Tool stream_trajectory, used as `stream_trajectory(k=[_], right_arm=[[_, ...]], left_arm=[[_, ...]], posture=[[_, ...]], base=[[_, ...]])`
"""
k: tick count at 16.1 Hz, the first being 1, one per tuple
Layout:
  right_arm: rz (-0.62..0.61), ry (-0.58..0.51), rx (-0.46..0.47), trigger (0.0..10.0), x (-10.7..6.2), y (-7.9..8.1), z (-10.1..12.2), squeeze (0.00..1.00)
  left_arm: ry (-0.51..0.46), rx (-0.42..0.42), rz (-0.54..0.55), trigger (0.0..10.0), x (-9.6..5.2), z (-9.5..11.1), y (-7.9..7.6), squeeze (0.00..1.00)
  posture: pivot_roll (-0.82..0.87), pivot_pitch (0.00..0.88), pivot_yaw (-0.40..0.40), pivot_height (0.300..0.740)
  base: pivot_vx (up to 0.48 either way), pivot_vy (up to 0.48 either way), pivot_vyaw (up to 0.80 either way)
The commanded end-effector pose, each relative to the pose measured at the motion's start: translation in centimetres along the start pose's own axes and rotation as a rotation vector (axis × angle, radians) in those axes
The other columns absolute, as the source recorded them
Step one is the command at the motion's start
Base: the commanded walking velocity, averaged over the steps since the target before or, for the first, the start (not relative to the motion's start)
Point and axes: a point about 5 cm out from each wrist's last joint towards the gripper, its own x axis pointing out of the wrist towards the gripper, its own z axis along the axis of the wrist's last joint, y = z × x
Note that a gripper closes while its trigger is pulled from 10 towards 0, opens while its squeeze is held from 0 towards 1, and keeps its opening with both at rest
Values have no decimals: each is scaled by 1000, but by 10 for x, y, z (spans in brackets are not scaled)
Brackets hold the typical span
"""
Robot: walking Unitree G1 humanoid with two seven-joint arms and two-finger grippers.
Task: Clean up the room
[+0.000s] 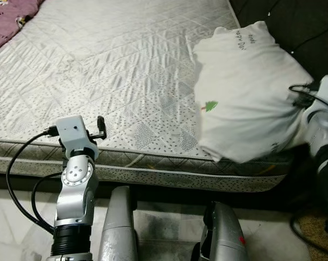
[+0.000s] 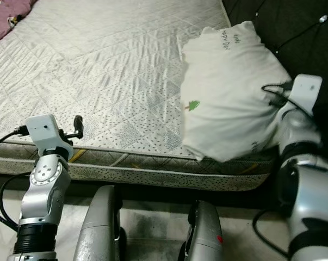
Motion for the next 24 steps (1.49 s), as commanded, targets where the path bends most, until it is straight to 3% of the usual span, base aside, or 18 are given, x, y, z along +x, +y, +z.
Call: stream_trajectory(k=[1, 4, 8, 9, 11, 15, 17, 20, 22, 24], right_arm=[[28, -50, 29, 10000, -1, 7, 3, 1000], [56, -49, -24, 10000, -3, 23, -10, 1000], [23, -74, -37, 10000, -3, 23, -10, 1000], [24, -147, -44, 10000, -6, 30, -7, 1000], [44, -192, -55, 10000, -8, 40, -5, 1000], [171, -305, 16, 10000, -22, 85, -7, 1000], [328, -425, 66, 10000, -43, 123, -1, 1000], [553, -523, 78, 10000, -82, 169, -8, 1000], [629, -541, 104, 10000, -94, 180, -12, 1000], [610, -541, 122, 10000, -94, 178, -10, 1000]], left_arm=[[6, 8, -13, 10000, 2, 0, -4, 0], [3, 12, -20, 10000, 6, 1, -5, 0], [-8, 14, -16, 10000, 11, 4, -5, 0], [-17, 10, -17, 10000, 9, 4, -6, 0], [-18, 8, -16, 10000, 9, 4, -7, 0], [-49, 2, -21, 10000, 10, 7, -7, 0], [-88, 10, -45, 10000, 12, 13, -9, 0], [-91, 11, -53, 10000, 17, 12, -14, 0], [-111, 3, -53, 10000, 24, 16, -18, 0], [-138, -6, -48, 10000, 33, 22, -19, 0]], posture=[[87, 0, -29, 565], [82, 0, -24, 565], [84, 0, -33, 565], [86, 0, -35, 565], [86, 0, -35, 565], [90, 0, -33, 565], [81, 0, -28, 565], [69, 0, -24, 565], [62, 0, -26, 565], [57, 0, -31, 575]], base=[[0, 0, 0], [0, 0, 0], [0, 0, 0], [0, 0, 0], [0, 0, 0], [0, 0, 0], [0, 0, 0], [0, 0, 0], [0, 0, 0], [0, 0, 0]])
